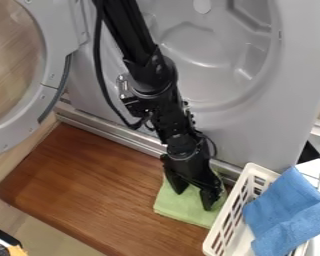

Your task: Moved the cloth from the left side to the right side

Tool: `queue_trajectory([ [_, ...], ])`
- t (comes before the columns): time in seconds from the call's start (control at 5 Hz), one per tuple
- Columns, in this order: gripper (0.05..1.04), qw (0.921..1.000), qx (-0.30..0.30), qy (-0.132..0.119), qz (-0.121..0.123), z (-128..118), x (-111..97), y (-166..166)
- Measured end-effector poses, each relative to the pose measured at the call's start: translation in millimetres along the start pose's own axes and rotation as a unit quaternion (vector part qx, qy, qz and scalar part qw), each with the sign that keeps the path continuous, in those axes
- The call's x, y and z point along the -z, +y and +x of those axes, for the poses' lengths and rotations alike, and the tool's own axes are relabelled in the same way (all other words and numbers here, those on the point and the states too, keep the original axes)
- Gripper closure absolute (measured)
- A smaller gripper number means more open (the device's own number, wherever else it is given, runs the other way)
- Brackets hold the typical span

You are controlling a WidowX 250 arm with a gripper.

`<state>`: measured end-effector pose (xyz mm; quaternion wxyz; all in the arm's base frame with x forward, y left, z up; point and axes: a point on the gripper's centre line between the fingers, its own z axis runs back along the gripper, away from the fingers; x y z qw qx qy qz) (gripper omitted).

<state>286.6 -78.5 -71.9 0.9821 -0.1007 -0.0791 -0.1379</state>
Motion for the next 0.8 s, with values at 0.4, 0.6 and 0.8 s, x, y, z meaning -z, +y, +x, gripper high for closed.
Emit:
queue_trajectory([
  [0.4,0.083,0.9994,0.016,-0.022,0.019,15,-43,-12],
  [0.6,0.083,0.9977,0.032,-0.042,0.044,23,-78,-22],
  [0.8,0.083,0.9958,0.044,-0.061,0.052,24,-99,-28],
])
